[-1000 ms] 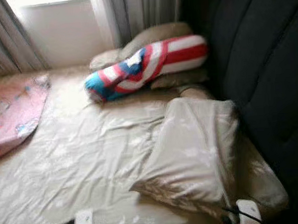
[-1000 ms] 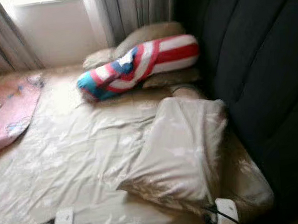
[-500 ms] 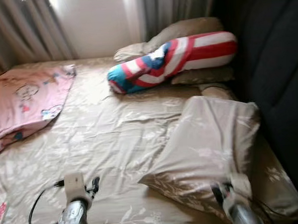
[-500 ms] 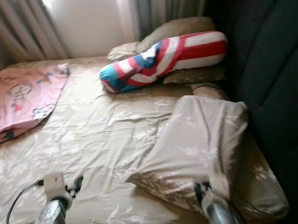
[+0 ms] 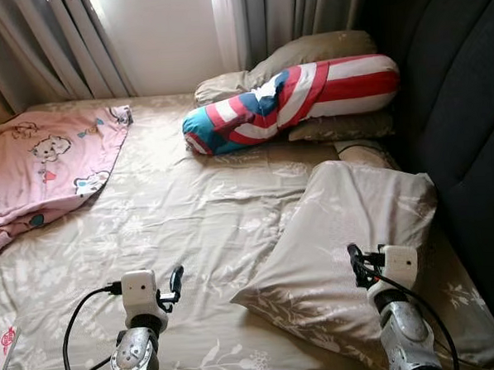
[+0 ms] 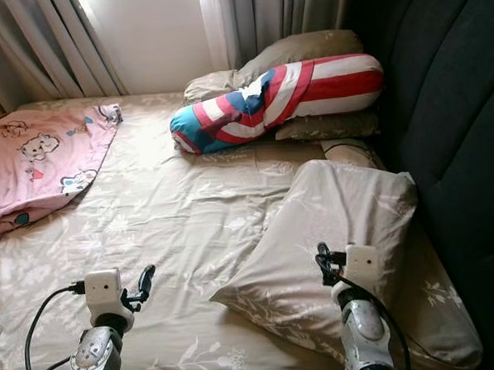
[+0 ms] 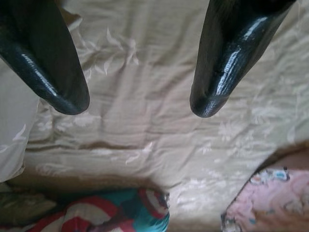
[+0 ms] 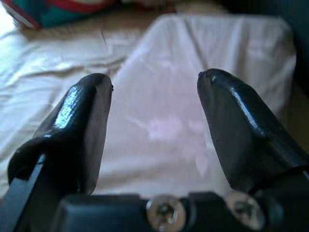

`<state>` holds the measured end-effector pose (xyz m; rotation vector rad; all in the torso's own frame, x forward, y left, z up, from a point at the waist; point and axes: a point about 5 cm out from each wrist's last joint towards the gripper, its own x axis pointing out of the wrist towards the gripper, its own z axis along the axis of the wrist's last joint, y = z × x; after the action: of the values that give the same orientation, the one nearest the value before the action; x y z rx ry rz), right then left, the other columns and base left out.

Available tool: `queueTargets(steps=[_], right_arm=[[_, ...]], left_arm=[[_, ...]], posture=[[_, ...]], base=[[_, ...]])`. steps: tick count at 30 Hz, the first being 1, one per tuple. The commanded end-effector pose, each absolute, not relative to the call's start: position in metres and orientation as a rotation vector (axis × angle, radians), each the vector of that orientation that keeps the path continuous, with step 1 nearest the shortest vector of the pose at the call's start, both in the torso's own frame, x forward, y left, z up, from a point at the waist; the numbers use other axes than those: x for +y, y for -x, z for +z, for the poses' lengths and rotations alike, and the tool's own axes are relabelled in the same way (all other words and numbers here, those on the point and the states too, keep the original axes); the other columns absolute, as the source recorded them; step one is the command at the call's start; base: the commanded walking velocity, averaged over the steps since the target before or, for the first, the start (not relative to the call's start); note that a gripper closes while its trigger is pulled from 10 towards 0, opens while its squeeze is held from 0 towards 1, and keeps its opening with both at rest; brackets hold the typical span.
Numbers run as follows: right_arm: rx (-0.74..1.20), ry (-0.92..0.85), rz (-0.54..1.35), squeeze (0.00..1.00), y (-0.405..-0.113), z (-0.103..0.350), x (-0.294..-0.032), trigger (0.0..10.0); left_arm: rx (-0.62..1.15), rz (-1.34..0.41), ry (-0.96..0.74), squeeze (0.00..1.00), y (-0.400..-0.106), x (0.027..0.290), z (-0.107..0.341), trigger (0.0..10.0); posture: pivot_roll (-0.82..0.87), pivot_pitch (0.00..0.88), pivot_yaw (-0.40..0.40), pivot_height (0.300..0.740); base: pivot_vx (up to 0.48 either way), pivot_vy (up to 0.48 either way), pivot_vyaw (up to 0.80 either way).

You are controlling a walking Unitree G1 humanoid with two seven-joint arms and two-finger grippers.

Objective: Clean up the room

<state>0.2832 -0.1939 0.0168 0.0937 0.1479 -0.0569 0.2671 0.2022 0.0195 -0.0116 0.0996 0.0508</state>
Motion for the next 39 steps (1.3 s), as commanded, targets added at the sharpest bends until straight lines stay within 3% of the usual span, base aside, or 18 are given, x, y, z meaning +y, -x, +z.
queueTargets(steps=[1,11,19,26,39], right_arm=[[0.140,-0.084,-0.050,0.00,-0.279,0.015,-0.192,10.0],[0.188,-0.063,-0.071,0.00,-0.270,0.006,-0.195,10.0],[0.182,-0.061,-0.101,0.00,-0.272,0.009,-0.204,10.0],[0.217,-0.057,-0.081,0.00,-0.277,0.009,-0.200,10.0],[0.214,-0.066,-0.092,0.00,-0.278,0.010,-0.202,10.0]], left_arm=[[0.090,0.046,-0.001,0.00,-0.264,0.204,0.020,10.0],[0.099,0.052,0.002,0.00,-0.265,0.206,0.022,10.0],[0.099,0.078,-0.004,0.00,-0.269,0.216,0.026,10.0],[0.114,0.036,-0.026,0.00,-0.272,0.214,0.027,10.0],[0.111,0.049,-0.008,0.00,-0.274,0.213,0.028,10.0]], posture=[[-0.11,0.000,0.029,0.740],[-0.12,0.000,0.042,0.700],[-0.11,0.000,0.037,0.700],[-0.10,0.000,0.036,0.676],[-0.10,0.000,0.022,0.676]], base=[[0.000,0.000,0.00],[0.000,0.000,0.00],[0.000,0.000,0.00],[0.000,0.000,0.00],[0.000,0.000,0.00]])
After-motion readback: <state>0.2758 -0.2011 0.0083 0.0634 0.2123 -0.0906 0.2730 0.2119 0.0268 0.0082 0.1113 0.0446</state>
